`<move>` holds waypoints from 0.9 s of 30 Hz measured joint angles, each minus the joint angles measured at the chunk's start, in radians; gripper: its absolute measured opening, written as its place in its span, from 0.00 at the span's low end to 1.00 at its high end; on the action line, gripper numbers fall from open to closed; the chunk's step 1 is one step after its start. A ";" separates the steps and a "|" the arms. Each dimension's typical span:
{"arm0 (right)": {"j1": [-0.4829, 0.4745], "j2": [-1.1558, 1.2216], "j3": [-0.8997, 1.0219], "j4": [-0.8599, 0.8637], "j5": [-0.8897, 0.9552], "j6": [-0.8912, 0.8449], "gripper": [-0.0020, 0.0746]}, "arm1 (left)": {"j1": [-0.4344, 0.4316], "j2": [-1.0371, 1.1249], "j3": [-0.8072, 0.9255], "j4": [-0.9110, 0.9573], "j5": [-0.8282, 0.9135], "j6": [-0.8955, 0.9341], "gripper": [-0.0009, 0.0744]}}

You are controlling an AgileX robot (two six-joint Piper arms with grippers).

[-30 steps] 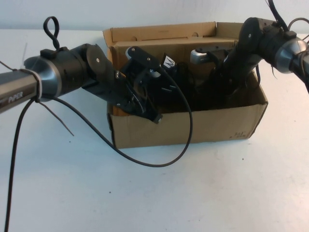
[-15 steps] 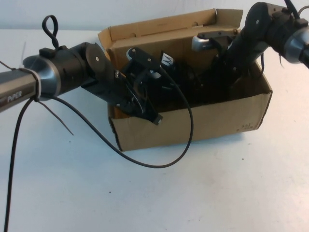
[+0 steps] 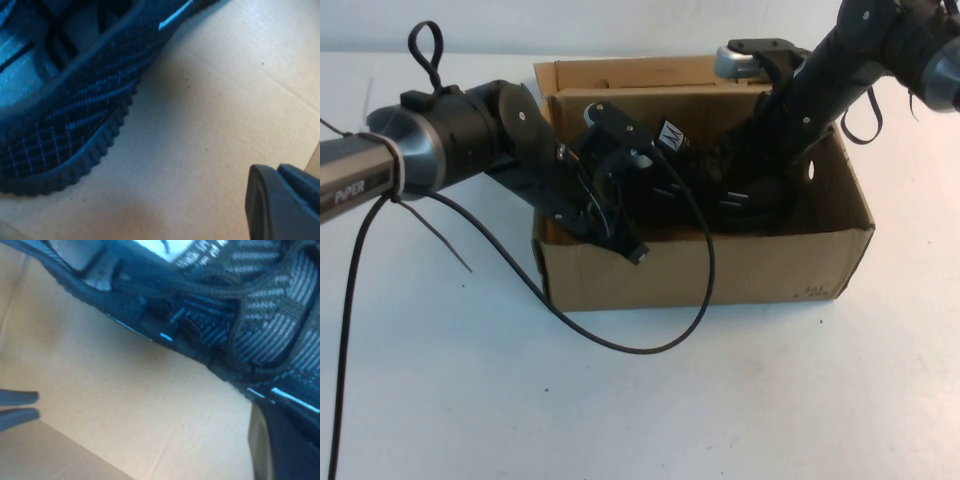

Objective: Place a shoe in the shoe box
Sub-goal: Place the shoe in the shoe box

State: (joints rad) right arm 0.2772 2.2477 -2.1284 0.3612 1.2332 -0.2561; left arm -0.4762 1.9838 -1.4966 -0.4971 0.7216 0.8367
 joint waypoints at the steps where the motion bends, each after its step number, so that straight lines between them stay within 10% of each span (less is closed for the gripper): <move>1: 0.000 -0.002 0.000 0.010 0.000 0.000 0.01 | 0.000 0.000 -0.002 0.015 0.002 -0.013 0.01; 27: 0.012 -0.263 0.002 0.010 -0.113 -0.072 0.00 | 0.071 -0.130 0.001 -0.145 0.018 0.176 0.01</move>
State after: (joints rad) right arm 0.2889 1.9851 -2.1269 0.3709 1.1197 -0.3277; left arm -0.4057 1.8538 -1.4954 -0.6420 0.7400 1.0123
